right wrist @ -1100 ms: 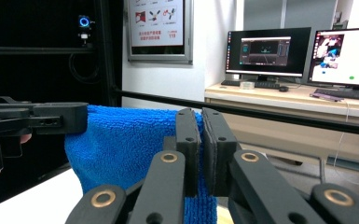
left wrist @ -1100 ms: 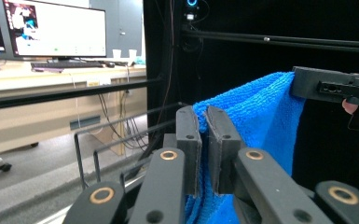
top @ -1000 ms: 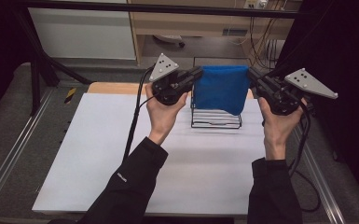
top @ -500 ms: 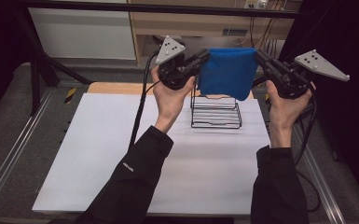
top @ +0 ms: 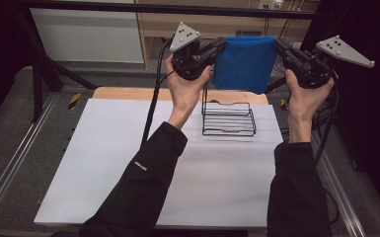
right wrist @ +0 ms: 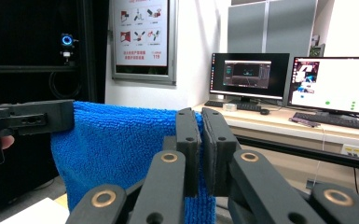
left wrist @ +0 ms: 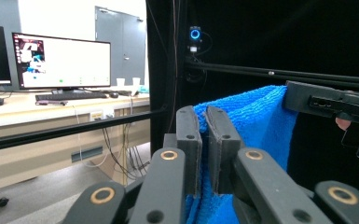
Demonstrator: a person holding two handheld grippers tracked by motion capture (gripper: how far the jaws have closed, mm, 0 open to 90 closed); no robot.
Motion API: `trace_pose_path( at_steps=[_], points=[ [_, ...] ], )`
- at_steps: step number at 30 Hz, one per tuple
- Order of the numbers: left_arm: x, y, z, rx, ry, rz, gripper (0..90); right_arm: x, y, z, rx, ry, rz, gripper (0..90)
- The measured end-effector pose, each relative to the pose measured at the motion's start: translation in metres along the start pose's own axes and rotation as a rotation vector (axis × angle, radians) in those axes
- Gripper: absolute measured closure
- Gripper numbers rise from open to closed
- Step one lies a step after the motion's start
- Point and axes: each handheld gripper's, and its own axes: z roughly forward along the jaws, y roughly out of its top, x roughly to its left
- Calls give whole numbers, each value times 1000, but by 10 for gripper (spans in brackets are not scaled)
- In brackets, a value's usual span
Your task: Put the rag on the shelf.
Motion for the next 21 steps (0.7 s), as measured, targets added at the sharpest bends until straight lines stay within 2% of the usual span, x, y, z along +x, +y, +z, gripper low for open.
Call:
trace_pose_path(
  at_steps=[5,9,13,18,21],
  points=[
    [5,6,7,-5,3,5,845,-6,7,9,-1,-1,-7,866],
    [10,7,13,0,22,28,845,-10,9,19,4,-6,-14,866],
    [20,3,18,-15,20,-6,845,-14,7,30,6,-7,-23,866],
    [29,0,27,-4,48,-6,844,-18,4,42,22,-8,-35,866],
    [32,-1,30,2,57,15,844,-21,0,48,29,-10,-36,866]
  ],
)
